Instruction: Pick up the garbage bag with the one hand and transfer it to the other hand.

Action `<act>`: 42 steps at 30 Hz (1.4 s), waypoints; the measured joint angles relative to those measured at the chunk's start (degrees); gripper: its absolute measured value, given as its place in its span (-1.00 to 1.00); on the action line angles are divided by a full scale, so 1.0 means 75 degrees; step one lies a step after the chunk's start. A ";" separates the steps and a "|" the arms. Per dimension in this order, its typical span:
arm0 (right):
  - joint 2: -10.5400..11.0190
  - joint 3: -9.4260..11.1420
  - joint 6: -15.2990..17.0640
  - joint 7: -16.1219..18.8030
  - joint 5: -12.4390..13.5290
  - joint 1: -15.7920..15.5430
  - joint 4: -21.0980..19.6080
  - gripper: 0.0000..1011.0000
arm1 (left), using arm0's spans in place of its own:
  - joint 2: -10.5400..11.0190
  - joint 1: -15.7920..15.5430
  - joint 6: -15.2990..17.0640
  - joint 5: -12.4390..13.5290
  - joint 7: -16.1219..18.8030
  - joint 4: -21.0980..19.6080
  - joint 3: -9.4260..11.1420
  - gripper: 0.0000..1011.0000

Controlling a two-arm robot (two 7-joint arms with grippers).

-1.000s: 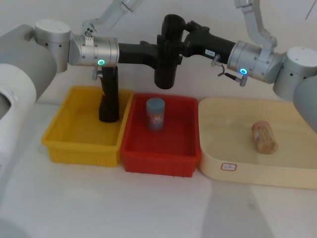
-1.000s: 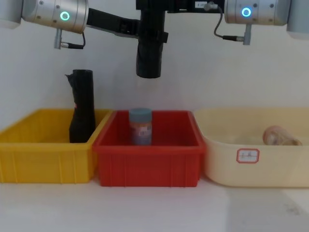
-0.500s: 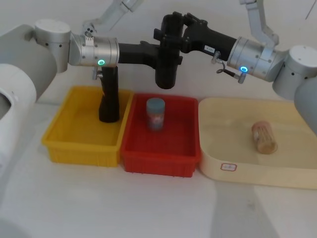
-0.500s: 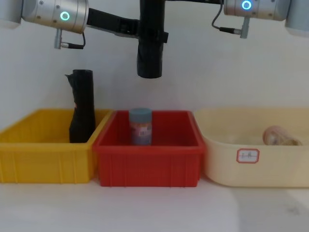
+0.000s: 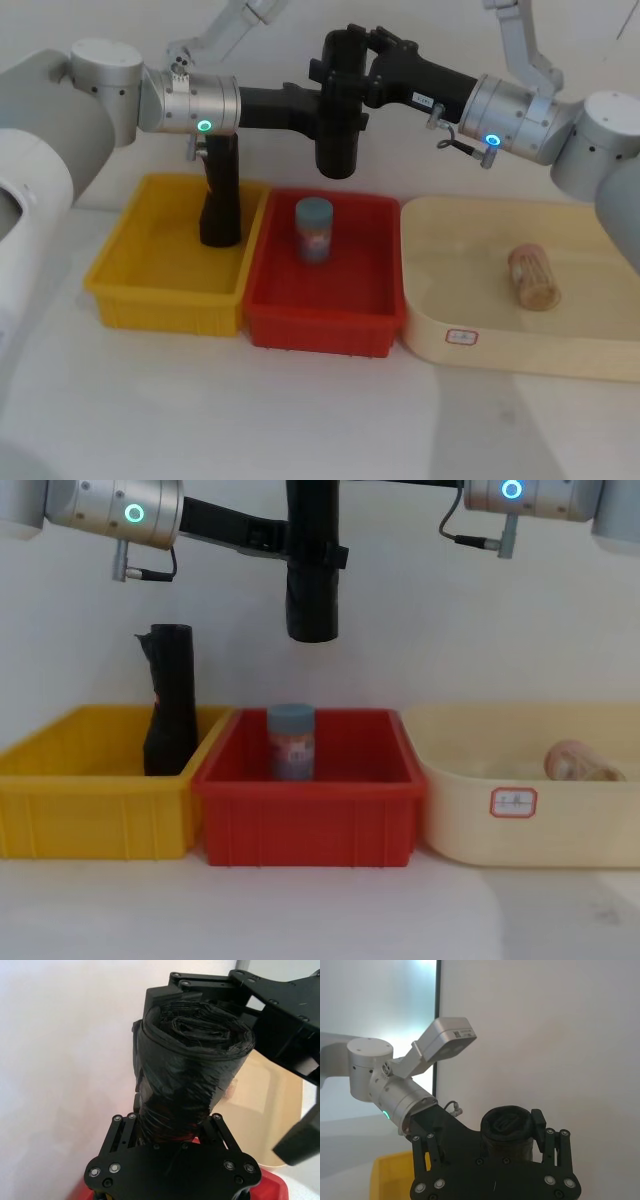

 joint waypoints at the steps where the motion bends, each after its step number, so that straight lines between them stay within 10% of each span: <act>1: -0.0008 -0.0004 -0.0001 -0.0013 -0.0011 0.0016 0.0025 0.98 | -0.0001 0.0000 0.0000 0.0000 0.0000 0.0000 0.0000 -0.07; 42: -0.0402 -0.0317 -0.0402 -0.0289 0.0094 0.0717 0.1549 0.98 | -0.0001 0.0000 0.0000 0.0000 0.0000 0.0000 0.0000 -0.07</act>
